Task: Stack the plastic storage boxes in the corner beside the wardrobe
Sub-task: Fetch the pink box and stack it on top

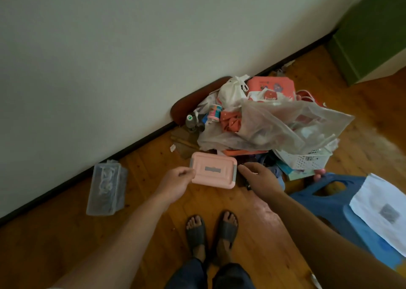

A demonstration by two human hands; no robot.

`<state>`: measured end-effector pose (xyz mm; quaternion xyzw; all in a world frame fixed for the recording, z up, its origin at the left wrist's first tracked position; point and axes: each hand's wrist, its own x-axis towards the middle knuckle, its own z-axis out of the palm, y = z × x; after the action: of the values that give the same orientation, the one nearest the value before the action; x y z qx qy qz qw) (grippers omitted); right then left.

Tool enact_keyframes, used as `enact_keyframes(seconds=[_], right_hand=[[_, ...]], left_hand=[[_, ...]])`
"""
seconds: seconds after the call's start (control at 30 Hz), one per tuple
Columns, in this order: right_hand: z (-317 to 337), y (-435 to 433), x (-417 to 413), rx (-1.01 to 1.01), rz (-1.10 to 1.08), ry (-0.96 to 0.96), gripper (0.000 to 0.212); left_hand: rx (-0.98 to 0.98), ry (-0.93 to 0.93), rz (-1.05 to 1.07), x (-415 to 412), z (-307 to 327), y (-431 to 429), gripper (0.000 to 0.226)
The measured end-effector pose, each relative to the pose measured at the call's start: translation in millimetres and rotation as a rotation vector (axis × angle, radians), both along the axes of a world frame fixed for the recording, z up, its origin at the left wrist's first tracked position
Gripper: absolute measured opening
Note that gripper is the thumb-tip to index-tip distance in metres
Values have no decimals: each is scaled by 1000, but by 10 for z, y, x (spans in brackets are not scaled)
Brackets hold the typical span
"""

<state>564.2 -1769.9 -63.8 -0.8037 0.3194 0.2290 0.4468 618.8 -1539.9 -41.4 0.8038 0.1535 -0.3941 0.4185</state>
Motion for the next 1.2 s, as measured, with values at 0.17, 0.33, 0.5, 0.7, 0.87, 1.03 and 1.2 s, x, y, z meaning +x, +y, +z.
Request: enact_keyframes(seconds=[0.17, 0.33, 0.5, 0.7, 0.87, 1.03, 1.2], right_hand=[[-542, -116, 58, -17, -37, -1, 59], [-1203, -163, 153, -62, -71, -59, 66], [-1941, -168, 155, -79, -96, -42, 71], [-2665, -98, 116, -173, -79, -68, 72], [-3149, -31, 109, -258, 39, -127, 76], [-3498, -29, 129, -345, 141, -110, 77], [-3900, -37, 99, -354, 144, -97, 79]], left_hand=[[54, 13, 21, 137, -471, -124, 34], [141, -92, 75, 272, -1081, -271, 38], [184, -201, 89, 264, -1879, -372, 42], [282, -312, -11, 207, -2685, -373, 59], [396, -526, -257, 199, -3219, -396, 71], [560, -557, -499, 286, -3667, -420, 87], [573, -546, -594, 323, -4100, -412, 93]])
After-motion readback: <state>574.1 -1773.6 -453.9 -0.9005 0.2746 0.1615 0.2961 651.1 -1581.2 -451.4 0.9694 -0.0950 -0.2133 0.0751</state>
